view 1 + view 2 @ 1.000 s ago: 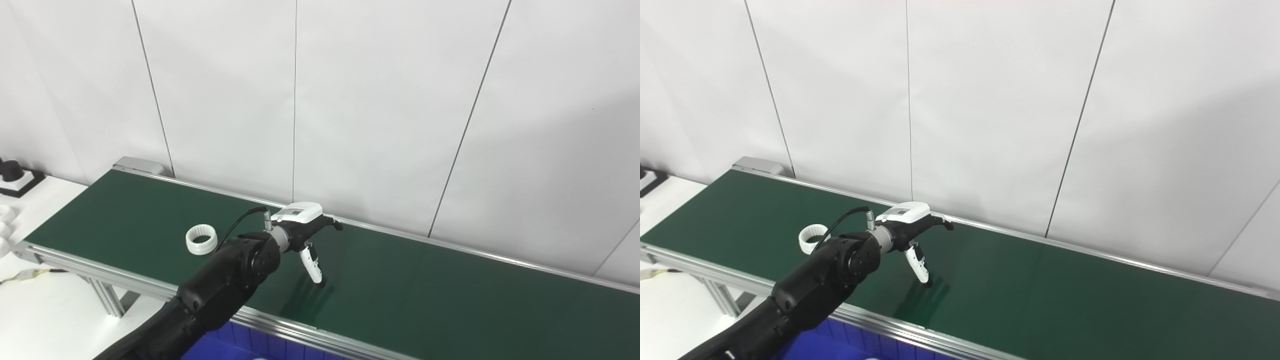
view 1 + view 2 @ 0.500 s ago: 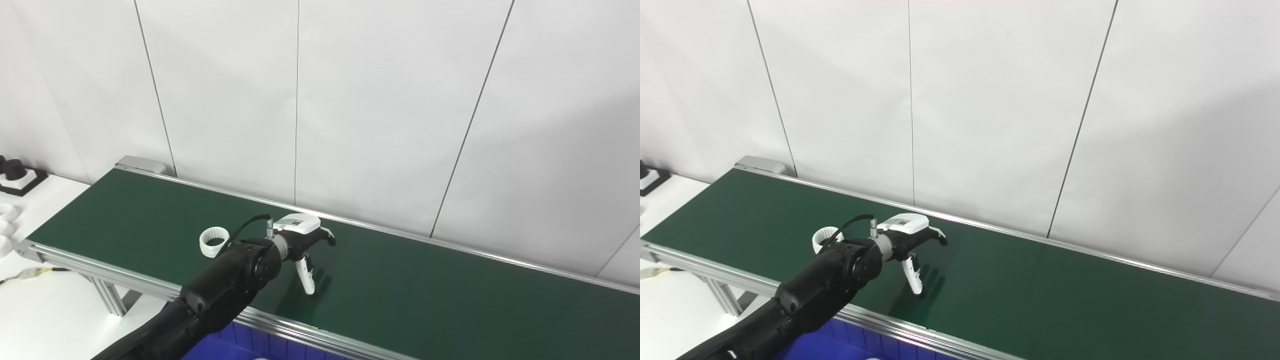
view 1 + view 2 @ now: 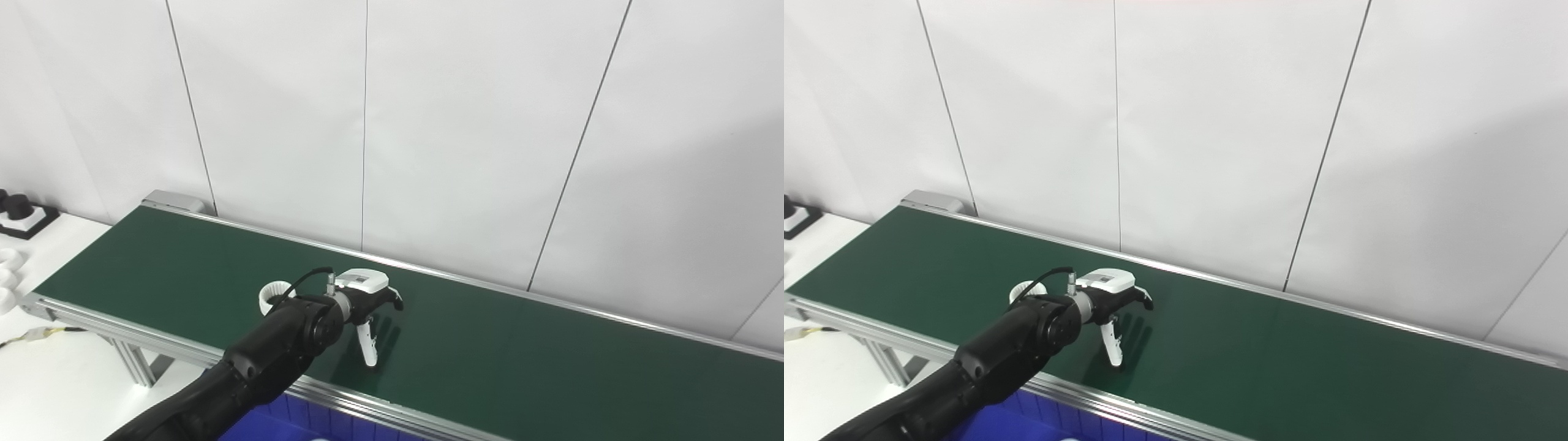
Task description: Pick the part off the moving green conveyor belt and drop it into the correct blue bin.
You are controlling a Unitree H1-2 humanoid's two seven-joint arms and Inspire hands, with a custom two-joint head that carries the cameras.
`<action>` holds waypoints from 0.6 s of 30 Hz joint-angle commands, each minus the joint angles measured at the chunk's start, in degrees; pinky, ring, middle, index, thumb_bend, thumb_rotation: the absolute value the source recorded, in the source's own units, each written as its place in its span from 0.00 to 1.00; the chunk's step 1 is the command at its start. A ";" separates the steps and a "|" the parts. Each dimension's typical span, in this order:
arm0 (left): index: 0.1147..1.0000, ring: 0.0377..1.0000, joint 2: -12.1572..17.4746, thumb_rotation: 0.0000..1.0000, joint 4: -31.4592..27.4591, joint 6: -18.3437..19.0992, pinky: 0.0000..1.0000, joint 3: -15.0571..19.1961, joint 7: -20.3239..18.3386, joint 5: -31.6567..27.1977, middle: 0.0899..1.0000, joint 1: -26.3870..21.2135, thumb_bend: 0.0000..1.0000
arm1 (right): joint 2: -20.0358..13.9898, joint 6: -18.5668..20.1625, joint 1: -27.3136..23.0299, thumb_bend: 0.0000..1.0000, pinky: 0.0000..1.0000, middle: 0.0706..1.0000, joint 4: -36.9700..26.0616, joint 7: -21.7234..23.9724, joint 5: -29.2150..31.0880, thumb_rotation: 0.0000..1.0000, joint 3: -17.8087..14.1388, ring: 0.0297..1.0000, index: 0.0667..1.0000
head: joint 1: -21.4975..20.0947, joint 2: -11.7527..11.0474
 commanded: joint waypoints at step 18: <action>0.80 0.87 2.76 0.00 0.08 -1.82 0.88 -0.52 3.47 1.68 0.88 -2.84 0.92 | 0.11 -1.28 -0.16 0.48 0.76 0.85 -1.98 0.50 0.69 1.00 -0.20 0.81 0.98 | 0.05 0.02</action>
